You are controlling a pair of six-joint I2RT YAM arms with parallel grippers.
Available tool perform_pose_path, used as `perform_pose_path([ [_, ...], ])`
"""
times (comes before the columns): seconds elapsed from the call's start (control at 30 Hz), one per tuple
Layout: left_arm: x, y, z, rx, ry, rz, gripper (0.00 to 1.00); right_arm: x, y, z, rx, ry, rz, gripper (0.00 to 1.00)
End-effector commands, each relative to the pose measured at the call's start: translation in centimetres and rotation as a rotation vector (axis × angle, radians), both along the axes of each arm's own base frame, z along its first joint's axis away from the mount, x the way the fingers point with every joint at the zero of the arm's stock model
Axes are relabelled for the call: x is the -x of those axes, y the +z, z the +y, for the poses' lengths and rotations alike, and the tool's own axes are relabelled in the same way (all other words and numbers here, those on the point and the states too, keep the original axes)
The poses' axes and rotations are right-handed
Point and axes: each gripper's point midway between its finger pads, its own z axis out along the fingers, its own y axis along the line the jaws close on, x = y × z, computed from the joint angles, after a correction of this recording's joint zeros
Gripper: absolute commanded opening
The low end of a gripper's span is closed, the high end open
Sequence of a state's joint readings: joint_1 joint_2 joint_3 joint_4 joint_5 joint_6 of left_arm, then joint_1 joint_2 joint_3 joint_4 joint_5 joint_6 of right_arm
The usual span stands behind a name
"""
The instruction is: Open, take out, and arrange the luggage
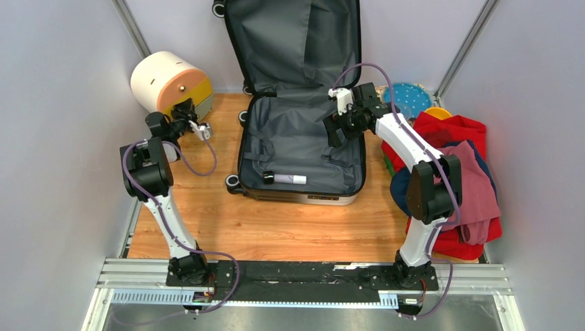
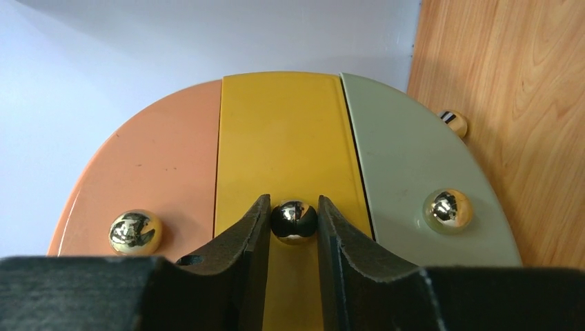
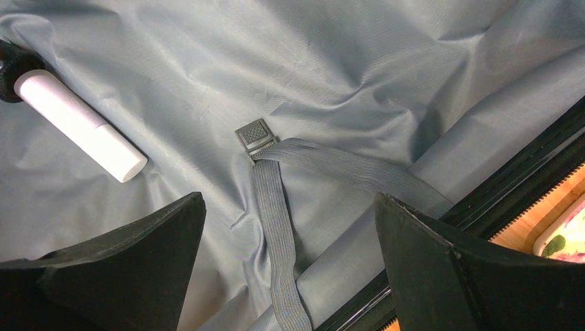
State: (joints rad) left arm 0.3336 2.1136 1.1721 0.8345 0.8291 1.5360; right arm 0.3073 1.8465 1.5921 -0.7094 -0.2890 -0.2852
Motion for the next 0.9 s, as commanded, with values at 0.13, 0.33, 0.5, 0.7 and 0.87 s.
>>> perform_pose_path([
  [0.13,1.0,0.9,-0.6,-0.015,-0.025,-0.019,0.26,-1.2,1.2,0.6,-0.011,0.004,-0.037,0.96],
  [0.33,2.9,0.5,-2.5,-0.018,-0.062,-0.008,0.21,-1.0,1.2,0.6,-0.017,0.004,-0.031,0.96],
  [0.5,4.0,0.1,-4.1,-0.010,-0.079,-0.002,0.22,-1.0,1.2,0.7,-0.022,0.003,-0.028,0.96],
  [0.7,5.2,0.2,-5.6,0.012,-0.110,0.008,0.22,-0.7,1.2,0.7,-0.024,0.007,-0.026,0.96],
  [0.87,6.1,0.3,-7.0,0.009,-0.139,0.008,0.22,-0.7,1.3,0.7,-0.025,0.008,-0.031,0.96],
])
